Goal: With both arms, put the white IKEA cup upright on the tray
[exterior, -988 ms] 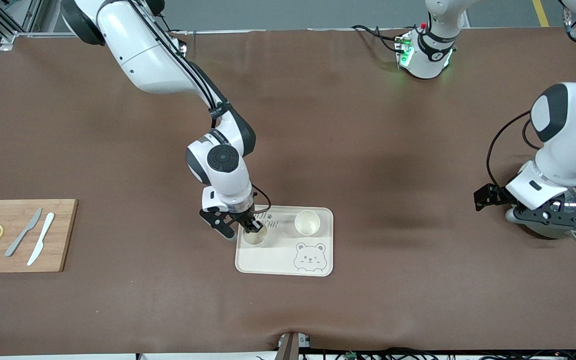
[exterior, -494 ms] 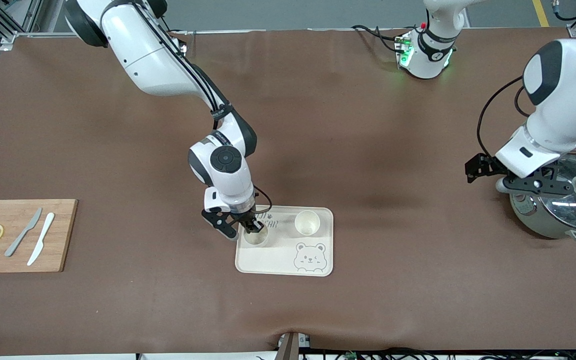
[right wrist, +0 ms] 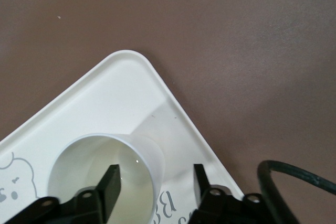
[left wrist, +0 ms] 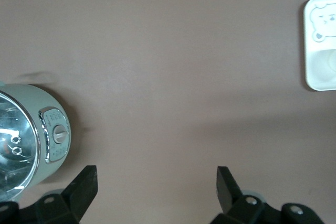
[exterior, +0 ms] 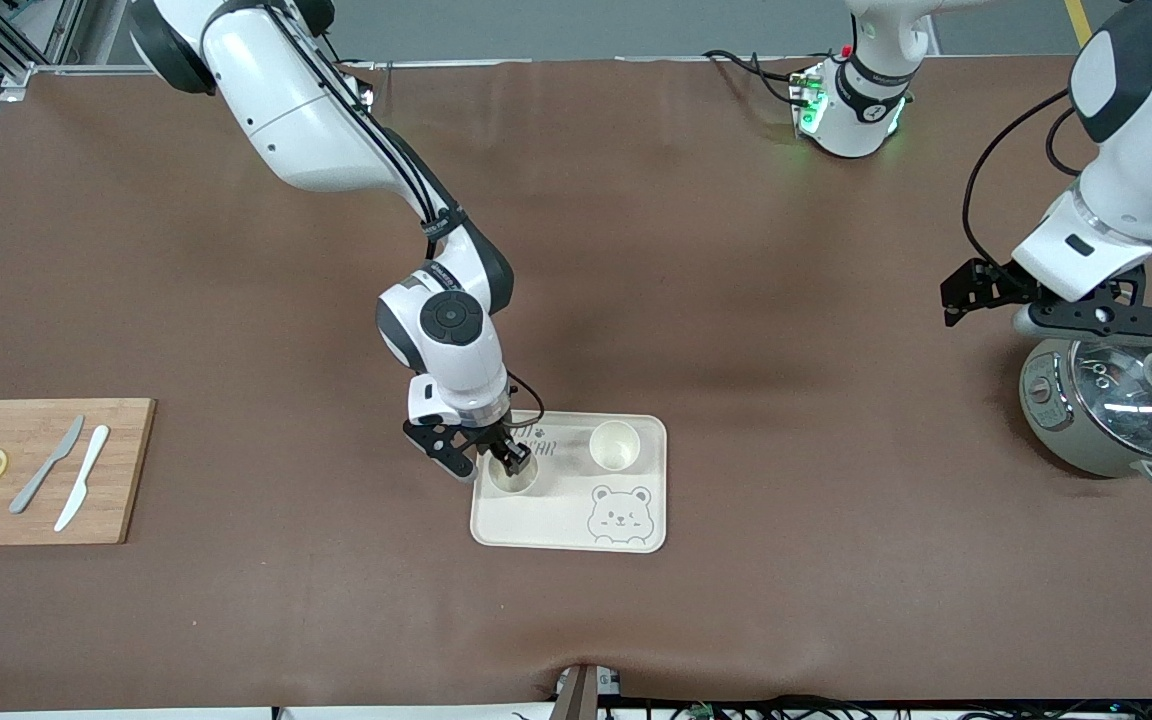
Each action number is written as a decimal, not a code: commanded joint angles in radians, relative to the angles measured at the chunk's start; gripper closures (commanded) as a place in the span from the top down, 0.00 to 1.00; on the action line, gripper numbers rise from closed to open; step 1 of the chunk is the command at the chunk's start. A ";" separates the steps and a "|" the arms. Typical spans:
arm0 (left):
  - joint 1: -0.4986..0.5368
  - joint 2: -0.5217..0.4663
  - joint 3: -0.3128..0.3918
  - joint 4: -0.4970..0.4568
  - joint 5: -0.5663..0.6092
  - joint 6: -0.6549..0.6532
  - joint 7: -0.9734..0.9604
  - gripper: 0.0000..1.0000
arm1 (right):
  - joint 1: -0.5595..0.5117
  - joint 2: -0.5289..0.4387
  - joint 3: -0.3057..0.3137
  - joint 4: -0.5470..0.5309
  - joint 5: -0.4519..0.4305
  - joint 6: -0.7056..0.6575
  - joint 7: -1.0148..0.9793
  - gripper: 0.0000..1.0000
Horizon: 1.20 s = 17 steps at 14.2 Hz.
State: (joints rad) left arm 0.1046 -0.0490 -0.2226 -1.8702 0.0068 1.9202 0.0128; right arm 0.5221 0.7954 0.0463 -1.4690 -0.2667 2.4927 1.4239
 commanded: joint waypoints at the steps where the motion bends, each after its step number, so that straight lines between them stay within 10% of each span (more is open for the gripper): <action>1: -0.032 -0.038 0.040 -0.007 -0.054 -0.012 -0.007 1.00 | 0.009 0.001 -0.009 0.021 -0.032 -0.011 0.024 1.00; 10: -0.120 0.047 0.118 0.273 -0.073 -0.184 -0.034 1.00 | -0.010 -0.191 0.003 0.007 -0.013 -0.266 -0.110 1.00; 17: -0.149 0.080 0.117 0.344 -0.099 -0.217 -0.096 1.00 | -0.221 -0.501 0.003 0.009 0.244 -0.711 -0.722 1.00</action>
State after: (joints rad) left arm -0.0295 0.0172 -0.1198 -1.5625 -0.0733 1.7323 -0.0731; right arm 0.3738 0.3769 0.0326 -1.4236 -0.0629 1.8599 0.8502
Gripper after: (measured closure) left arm 0.000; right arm 0.000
